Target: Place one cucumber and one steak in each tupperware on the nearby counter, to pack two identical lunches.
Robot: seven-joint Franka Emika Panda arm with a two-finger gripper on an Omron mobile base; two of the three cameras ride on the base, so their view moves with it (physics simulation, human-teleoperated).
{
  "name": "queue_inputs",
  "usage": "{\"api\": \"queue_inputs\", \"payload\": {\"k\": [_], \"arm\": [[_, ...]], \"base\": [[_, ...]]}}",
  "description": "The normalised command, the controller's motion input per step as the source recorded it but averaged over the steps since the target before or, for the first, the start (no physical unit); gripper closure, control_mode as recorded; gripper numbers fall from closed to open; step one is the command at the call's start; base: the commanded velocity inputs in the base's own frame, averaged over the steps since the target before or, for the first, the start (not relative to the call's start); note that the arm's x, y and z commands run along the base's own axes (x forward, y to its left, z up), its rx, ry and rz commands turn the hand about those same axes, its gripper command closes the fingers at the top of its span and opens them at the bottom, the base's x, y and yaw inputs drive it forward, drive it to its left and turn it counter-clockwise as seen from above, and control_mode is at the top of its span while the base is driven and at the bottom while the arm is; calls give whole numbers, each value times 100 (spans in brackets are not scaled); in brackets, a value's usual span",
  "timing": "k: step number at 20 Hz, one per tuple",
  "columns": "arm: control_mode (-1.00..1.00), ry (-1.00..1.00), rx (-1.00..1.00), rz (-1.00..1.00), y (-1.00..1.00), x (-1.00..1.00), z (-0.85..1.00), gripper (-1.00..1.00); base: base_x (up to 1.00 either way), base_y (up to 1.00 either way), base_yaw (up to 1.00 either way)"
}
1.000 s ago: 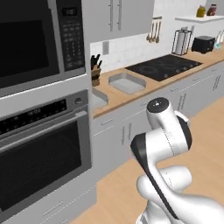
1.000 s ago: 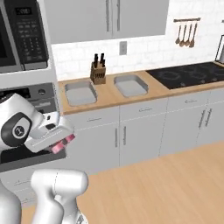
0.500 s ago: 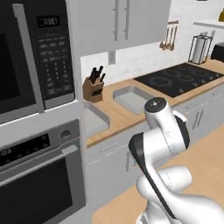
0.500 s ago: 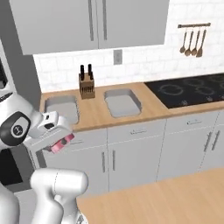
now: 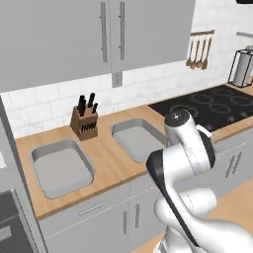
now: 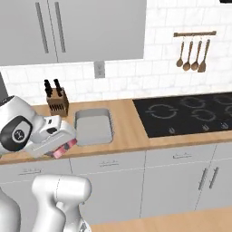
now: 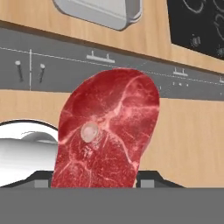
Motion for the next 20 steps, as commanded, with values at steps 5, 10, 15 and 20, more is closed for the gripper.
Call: {"api": "queue_inputs", "payload": {"k": [5, 10, 15, 20], "arm": [[-100, 2, 10, 19, 0, 40, -4, 100], [-100, 8, 22, 36, 0, 100, -9, 100], [-100, 5, 6, 16, 24, 100, -66, 100], [-100, 3, 0, 1, 50, 100, -57, 100]], "base": [[60, -23, 27], [0, 0, 0], [0, 0, 0], [0, 0, 0]]}}
